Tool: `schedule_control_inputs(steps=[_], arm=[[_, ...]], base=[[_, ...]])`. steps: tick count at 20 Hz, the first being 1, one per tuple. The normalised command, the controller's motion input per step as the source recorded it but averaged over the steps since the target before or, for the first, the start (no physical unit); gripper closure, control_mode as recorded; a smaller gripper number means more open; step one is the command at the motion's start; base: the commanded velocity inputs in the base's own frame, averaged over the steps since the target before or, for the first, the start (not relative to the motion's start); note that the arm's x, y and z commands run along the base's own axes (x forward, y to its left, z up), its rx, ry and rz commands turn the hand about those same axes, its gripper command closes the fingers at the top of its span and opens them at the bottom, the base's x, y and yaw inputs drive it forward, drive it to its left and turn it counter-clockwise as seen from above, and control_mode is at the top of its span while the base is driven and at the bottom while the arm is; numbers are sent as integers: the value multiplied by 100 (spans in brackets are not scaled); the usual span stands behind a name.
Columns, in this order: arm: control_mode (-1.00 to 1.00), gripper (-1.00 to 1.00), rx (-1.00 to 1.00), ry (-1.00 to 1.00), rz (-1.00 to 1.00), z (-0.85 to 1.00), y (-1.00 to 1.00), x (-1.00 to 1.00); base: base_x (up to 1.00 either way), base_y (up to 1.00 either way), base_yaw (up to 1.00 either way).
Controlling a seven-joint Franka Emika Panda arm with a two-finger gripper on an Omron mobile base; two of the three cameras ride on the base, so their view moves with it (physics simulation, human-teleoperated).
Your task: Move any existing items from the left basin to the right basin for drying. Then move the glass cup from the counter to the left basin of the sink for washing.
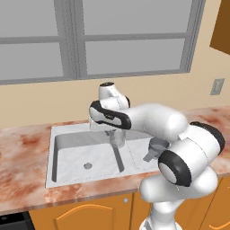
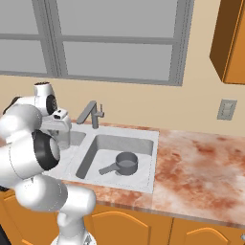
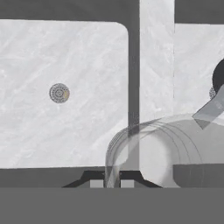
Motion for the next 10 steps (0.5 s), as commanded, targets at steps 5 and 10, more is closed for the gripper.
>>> schedule_control_inputs(steps=[5, 10], arm=[[-100, 100, 0, 1, 5, -27, 52, 2], [-100, 100, 0, 0, 4, -35, 46, 14]], base=[[0, 0, 0], [0, 0, 0]])
